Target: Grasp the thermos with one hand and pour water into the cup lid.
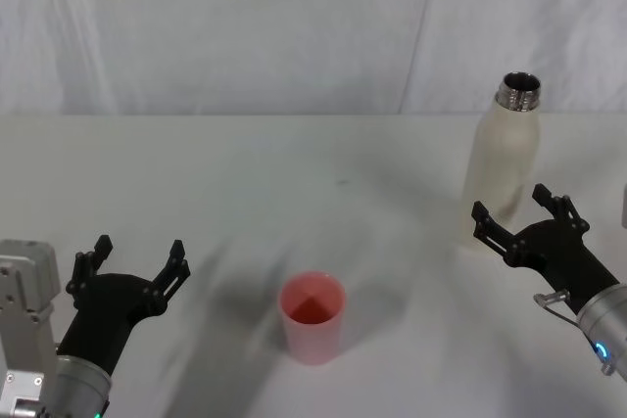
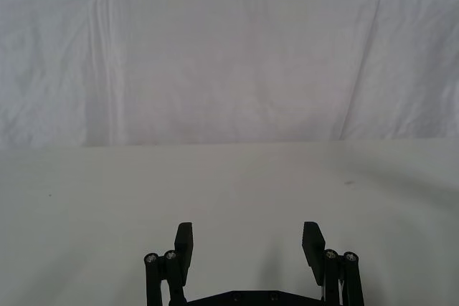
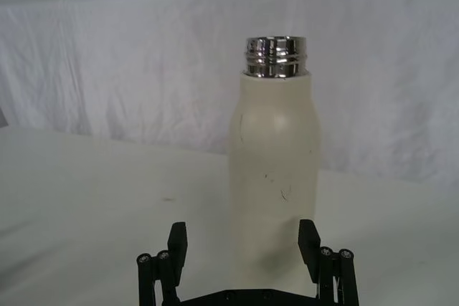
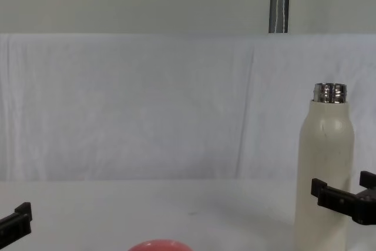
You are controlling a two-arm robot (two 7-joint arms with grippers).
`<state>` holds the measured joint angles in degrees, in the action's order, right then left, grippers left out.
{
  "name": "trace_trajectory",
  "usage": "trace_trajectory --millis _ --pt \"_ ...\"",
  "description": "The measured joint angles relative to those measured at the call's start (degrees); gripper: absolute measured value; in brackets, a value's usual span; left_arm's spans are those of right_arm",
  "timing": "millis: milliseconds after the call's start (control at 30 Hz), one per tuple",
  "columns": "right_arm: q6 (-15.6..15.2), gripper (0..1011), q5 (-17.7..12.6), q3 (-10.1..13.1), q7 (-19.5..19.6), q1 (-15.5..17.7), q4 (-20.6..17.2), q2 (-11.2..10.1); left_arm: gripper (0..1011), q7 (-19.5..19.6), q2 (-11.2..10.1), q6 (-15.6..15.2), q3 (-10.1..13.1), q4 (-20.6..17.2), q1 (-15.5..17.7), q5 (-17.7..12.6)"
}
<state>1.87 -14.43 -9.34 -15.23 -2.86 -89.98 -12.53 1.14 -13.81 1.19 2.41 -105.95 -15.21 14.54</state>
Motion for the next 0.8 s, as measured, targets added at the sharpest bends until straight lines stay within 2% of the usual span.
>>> trace_trajectory --millis 800 --pt "0.01 1001 -2.39 -0.80 -0.63 -4.98 6.37 -0.47 1001 0.00 0.00 0.00 0.00 0.00 0.00 0.00"
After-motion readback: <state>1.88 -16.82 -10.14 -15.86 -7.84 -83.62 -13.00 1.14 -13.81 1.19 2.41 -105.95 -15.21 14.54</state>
